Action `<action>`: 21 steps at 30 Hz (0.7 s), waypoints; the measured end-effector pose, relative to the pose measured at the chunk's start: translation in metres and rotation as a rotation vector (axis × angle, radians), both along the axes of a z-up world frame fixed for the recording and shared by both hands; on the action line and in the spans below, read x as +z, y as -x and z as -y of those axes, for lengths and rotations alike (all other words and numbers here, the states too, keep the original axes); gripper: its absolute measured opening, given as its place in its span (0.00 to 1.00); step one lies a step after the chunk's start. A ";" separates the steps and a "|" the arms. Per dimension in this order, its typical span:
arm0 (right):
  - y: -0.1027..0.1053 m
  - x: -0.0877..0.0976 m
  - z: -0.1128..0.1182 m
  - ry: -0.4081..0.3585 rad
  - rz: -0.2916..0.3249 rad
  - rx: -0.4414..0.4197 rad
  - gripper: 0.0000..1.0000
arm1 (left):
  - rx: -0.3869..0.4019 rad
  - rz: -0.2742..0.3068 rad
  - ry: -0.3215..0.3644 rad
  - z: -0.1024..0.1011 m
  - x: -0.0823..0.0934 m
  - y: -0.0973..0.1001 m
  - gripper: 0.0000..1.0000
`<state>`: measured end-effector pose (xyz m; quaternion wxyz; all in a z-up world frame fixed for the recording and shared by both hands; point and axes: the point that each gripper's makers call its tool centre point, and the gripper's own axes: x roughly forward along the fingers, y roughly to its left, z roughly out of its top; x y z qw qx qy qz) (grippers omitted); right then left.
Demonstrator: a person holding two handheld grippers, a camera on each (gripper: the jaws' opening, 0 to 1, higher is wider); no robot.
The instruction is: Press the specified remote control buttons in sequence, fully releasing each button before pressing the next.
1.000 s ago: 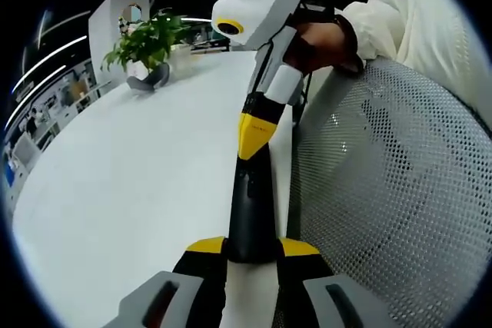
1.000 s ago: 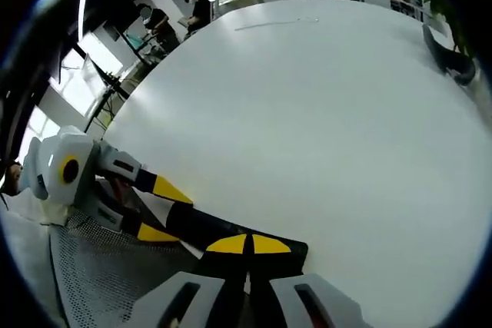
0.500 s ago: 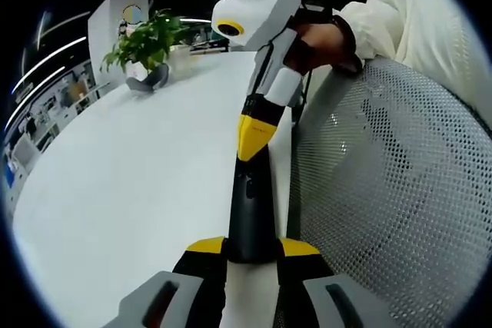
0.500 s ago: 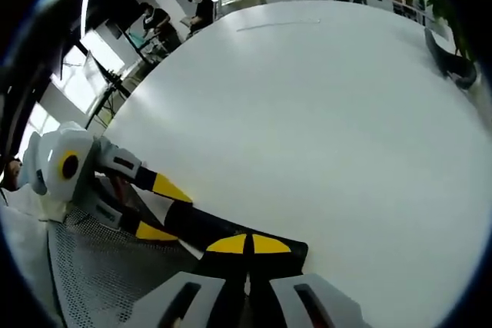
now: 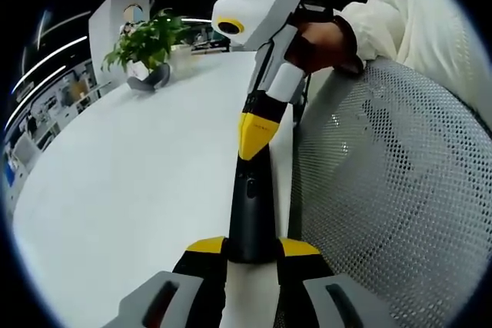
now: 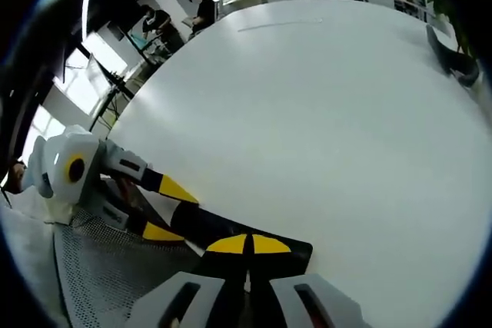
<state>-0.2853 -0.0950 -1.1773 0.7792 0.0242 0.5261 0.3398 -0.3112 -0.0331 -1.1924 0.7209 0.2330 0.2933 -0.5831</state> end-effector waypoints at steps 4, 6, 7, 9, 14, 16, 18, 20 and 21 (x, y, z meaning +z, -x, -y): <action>0.005 0.001 -0.003 -0.021 -0.038 -0.004 0.00 | 0.008 0.000 -0.003 -0.001 0.000 -0.001 0.25; 0.005 0.000 -0.003 -0.016 -0.038 0.000 0.00 | 0.017 0.001 -0.006 -0.002 0.000 -0.003 0.25; 0.006 -0.001 -0.002 -0.005 -0.039 0.007 0.00 | 0.018 0.000 -0.005 -0.002 0.000 -0.003 0.25; 0.007 -0.001 -0.002 -0.005 -0.041 0.013 0.00 | 0.017 0.001 -0.004 -0.002 0.000 -0.003 0.25; 0.008 -0.004 -0.005 0.010 -0.032 0.048 0.00 | 0.019 0.000 -0.002 -0.002 -0.001 -0.004 0.25; 0.008 -0.003 -0.006 0.000 -0.033 0.044 0.00 | 0.019 0.001 0.000 -0.002 -0.001 -0.004 0.25; 0.008 -0.003 -0.006 -0.003 -0.035 0.039 0.00 | 0.018 0.001 0.001 -0.002 -0.001 -0.004 0.25; 0.008 -0.004 -0.005 -0.004 -0.036 0.035 0.00 | 0.017 0.001 0.001 -0.002 -0.001 -0.004 0.25; 0.009 -0.003 -0.006 -0.003 -0.037 0.034 0.00 | 0.018 0.002 0.001 -0.002 0.000 -0.003 0.25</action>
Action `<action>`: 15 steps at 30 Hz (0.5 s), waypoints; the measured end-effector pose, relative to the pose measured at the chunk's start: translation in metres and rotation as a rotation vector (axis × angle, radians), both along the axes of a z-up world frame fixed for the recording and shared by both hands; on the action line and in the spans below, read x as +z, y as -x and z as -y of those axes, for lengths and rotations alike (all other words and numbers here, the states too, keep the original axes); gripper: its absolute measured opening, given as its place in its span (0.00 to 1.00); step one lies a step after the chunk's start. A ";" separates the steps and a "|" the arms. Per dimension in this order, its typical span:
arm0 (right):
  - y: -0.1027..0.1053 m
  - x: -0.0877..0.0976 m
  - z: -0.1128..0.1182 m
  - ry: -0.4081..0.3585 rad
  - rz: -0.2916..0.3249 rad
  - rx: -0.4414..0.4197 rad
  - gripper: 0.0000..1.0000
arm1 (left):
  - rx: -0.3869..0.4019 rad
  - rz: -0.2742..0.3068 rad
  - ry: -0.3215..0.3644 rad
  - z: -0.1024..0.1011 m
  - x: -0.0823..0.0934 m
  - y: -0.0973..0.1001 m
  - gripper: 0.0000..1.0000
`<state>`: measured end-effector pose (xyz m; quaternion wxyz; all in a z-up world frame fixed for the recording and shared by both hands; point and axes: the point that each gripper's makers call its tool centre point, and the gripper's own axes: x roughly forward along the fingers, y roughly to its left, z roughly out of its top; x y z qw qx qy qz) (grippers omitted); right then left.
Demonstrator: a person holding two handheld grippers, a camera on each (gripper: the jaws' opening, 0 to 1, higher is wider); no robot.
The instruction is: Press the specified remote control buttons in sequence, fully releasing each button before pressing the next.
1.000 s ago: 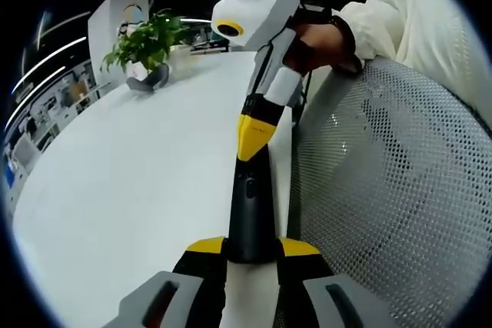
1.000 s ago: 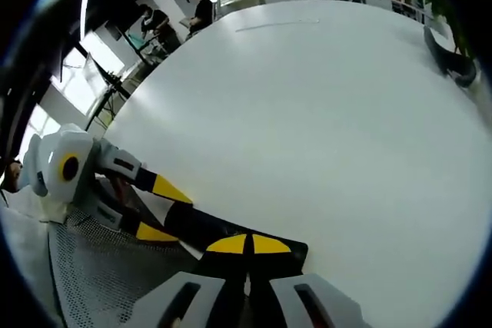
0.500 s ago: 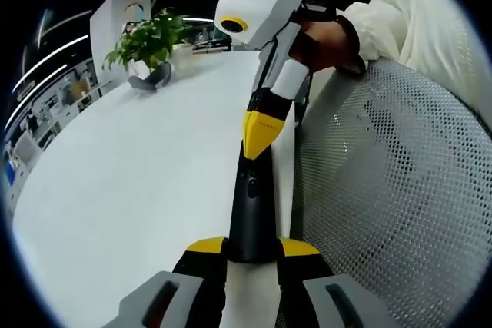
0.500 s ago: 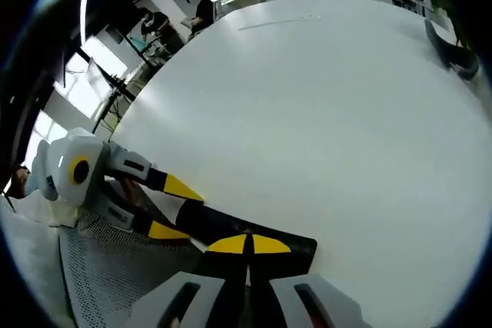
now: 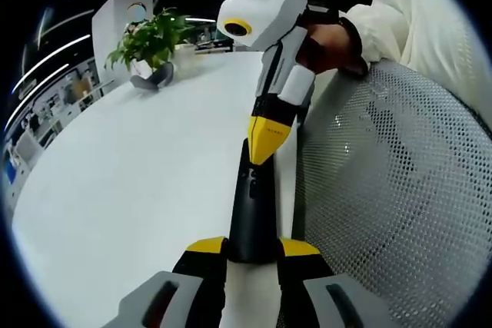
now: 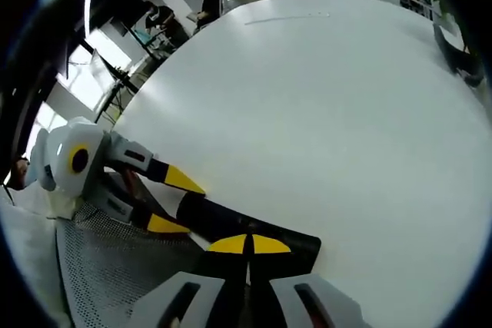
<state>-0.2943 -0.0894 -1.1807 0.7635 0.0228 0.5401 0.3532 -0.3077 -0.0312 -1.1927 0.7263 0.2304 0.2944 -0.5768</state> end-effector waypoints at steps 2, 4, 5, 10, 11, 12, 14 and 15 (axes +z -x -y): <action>0.000 0.000 0.000 0.003 0.003 0.002 0.00 | 0.000 0.000 0.000 0.000 0.000 0.000 0.25; 0.000 -0.001 0.000 0.007 0.008 0.007 0.00 | -0.001 0.000 0.000 0.000 0.000 0.000 0.25; 0.000 -0.001 0.000 0.007 0.008 0.007 0.00 | -0.001 0.000 0.000 0.000 0.000 0.000 0.25; 0.000 -0.001 0.000 0.001 0.002 -0.001 0.00 | -0.001 0.001 -0.001 0.000 0.001 0.001 0.25; 0.000 0.000 0.000 0.001 0.002 -0.001 0.00 | -0.001 0.001 0.000 0.000 0.001 0.001 0.25; 0.000 0.000 0.000 0.002 0.003 0.001 0.00 | -0.001 0.001 0.000 0.000 0.001 0.001 0.25; 0.000 0.000 0.000 0.005 0.007 0.005 0.00 | -0.001 0.001 0.000 0.000 0.001 0.001 0.25; 0.000 0.000 0.000 0.005 0.007 0.005 0.00 | -0.001 0.001 0.000 0.000 0.001 0.001 0.25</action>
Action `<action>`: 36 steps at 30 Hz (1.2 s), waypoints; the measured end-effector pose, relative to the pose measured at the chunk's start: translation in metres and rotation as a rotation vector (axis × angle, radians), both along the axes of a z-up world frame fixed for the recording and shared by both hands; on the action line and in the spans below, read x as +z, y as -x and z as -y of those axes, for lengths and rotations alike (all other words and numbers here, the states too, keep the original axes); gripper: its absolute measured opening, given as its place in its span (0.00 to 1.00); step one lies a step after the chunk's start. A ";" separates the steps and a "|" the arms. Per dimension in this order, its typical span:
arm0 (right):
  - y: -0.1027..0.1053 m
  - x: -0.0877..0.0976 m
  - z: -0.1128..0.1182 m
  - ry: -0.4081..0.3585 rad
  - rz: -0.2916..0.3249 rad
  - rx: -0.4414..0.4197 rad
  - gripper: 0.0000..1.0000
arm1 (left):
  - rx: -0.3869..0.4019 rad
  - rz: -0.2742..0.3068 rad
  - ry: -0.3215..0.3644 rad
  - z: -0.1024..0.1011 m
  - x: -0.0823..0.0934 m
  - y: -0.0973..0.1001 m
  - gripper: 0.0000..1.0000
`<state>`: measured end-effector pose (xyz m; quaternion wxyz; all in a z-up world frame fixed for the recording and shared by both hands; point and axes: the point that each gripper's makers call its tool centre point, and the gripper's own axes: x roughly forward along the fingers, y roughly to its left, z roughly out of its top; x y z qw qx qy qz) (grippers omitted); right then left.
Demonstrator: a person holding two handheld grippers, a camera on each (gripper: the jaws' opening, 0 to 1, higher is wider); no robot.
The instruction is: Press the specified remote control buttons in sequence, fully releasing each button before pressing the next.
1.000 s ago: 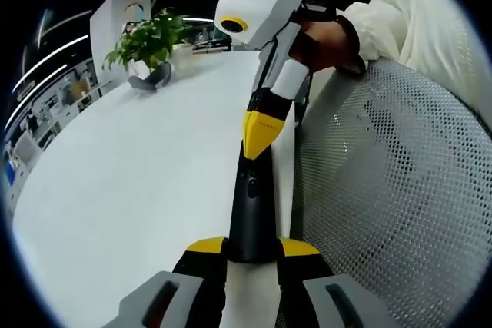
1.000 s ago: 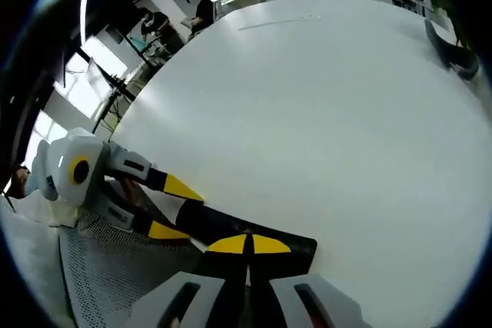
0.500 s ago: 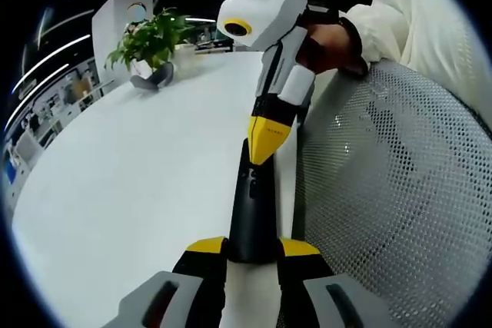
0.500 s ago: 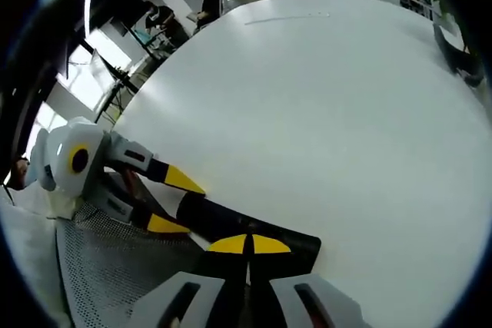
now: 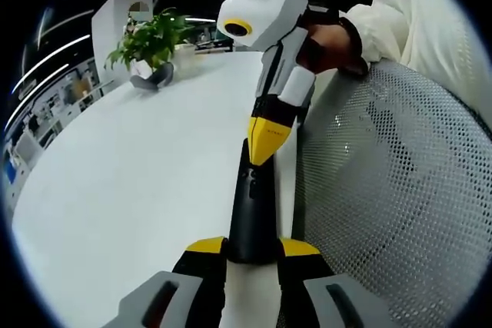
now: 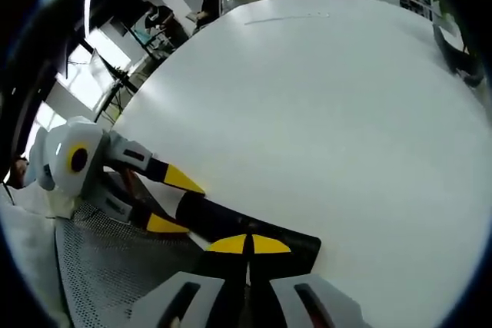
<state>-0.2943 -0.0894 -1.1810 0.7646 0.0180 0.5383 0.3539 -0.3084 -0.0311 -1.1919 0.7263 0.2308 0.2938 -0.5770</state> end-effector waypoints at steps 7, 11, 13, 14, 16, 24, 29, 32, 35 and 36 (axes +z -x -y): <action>0.000 -0.001 0.000 0.008 0.012 -0.001 0.00 | 0.001 0.001 0.000 0.000 -0.001 0.000 0.25; -0.001 -0.001 0.000 0.031 0.043 0.025 0.00 | 0.002 0.000 0.000 0.000 -0.001 0.000 0.25; -0.002 -0.001 0.000 0.033 0.049 0.025 0.00 | 0.003 0.000 0.000 0.000 -0.001 0.000 0.25; -0.002 -0.001 0.000 0.033 0.050 0.025 0.00 | 0.004 0.000 0.000 0.000 0.000 0.000 0.25; -0.003 -0.001 0.000 0.031 0.052 0.023 0.00 | 0.005 0.000 0.000 0.000 0.000 0.000 0.25; -0.003 0.000 0.001 0.006 0.026 -0.008 0.00 | 0.003 0.000 0.006 -0.001 0.000 0.000 0.25; -0.002 0.000 0.003 0.009 0.007 -0.019 0.00 | 0.001 0.000 0.007 -0.001 0.000 0.000 0.25; -0.002 -0.001 0.007 0.034 0.007 -0.027 0.00 | -0.001 0.000 0.007 -0.001 0.000 0.000 0.25; -0.001 0.000 0.012 0.053 -0.006 -0.048 0.00 | -0.001 0.000 0.007 -0.001 0.000 0.001 0.25; -0.001 0.000 0.013 0.055 -0.006 -0.049 0.00 | 0.000 0.000 0.008 -0.001 0.001 0.001 0.25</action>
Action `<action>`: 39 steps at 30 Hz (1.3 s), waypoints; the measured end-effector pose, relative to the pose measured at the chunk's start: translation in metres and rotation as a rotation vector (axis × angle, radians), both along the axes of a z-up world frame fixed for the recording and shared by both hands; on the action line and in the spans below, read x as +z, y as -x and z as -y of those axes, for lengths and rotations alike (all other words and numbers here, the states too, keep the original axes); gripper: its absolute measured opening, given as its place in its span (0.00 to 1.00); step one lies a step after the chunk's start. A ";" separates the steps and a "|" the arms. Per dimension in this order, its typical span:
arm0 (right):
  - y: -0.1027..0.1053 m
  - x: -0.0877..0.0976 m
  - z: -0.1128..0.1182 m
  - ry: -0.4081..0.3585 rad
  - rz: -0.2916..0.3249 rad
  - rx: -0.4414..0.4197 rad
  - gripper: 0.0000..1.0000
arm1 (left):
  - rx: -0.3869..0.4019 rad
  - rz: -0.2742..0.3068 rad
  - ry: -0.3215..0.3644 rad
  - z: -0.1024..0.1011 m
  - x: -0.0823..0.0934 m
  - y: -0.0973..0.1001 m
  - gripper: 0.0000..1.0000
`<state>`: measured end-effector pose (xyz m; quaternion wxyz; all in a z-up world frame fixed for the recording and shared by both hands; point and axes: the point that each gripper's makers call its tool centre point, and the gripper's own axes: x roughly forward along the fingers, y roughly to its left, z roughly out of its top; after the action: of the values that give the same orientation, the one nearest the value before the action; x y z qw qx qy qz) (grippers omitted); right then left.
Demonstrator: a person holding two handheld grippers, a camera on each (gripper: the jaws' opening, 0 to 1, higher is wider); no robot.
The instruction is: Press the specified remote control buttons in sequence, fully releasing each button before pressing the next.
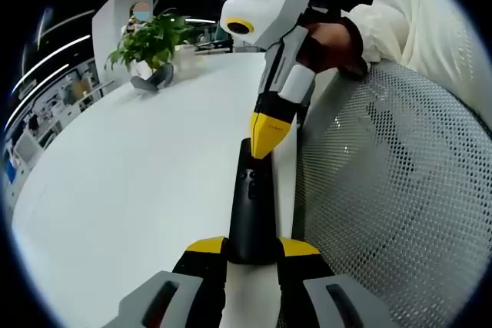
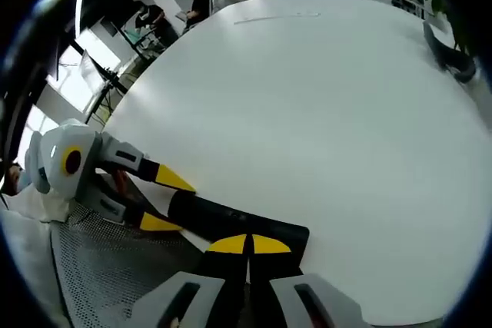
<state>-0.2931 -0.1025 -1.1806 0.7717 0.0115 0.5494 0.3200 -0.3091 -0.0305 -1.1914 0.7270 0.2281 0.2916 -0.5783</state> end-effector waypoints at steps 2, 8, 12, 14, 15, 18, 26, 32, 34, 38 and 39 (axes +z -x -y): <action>0.000 -0.001 0.002 0.006 -0.005 -0.005 0.00 | 0.000 0.000 0.000 0.000 0.000 0.000 0.25; 0.006 -0.001 0.000 0.015 -0.037 0.011 0.00 | 0.001 0.000 0.002 0.000 0.000 0.000 0.25; 0.005 -0.002 0.001 0.028 -0.031 0.016 0.00 | 0.000 0.001 0.002 0.000 -0.001 -0.001 0.25; 0.005 -0.002 0.001 0.033 -0.028 0.018 0.00 | 0.000 0.001 0.001 0.000 -0.002 -0.001 0.25; 0.006 -0.002 0.001 0.036 -0.026 0.021 0.00 | 0.000 0.001 0.002 0.000 -0.002 -0.001 0.25; 0.007 -0.002 0.000 0.068 -0.002 0.057 0.00 | -0.002 0.001 0.004 0.000 -0.002 -0.001 0.25; 0.008 -0.004 0.001 0.098 0.012 0.092 0.00 | -0.003 0.001 0.002 0.000 -0.002 0.000 0.25; 0.008 -0.004 0.001 0.091 0.010 0.091 0.00 | -0.003 0.001 0.000 0.000 -0.001 0.000 0.25; 0.007 -0.004 0.001 0.070 -0.013 0.073 0.00 | -0.003 0.001 0.000 0.000 -0.001 0.000 0.25; 0.007 -0.004 0.002 0.047 -0.032 0.053 0.00 | -0.001 0.002 -0.001 0.000 0.000 0.001 0.25; 0.008 -0.004 0.001 0.048 -0.031 0.053 0.00 | 0.000 0.001 -0.001 0.000 0.000 0.001 0.25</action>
<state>-0.3007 -0.1038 -1.1842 0.7542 -0.0168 0.5692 0.3269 -0.3096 -0.0304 -1.1918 0.7271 0.2288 0.2913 -0.5781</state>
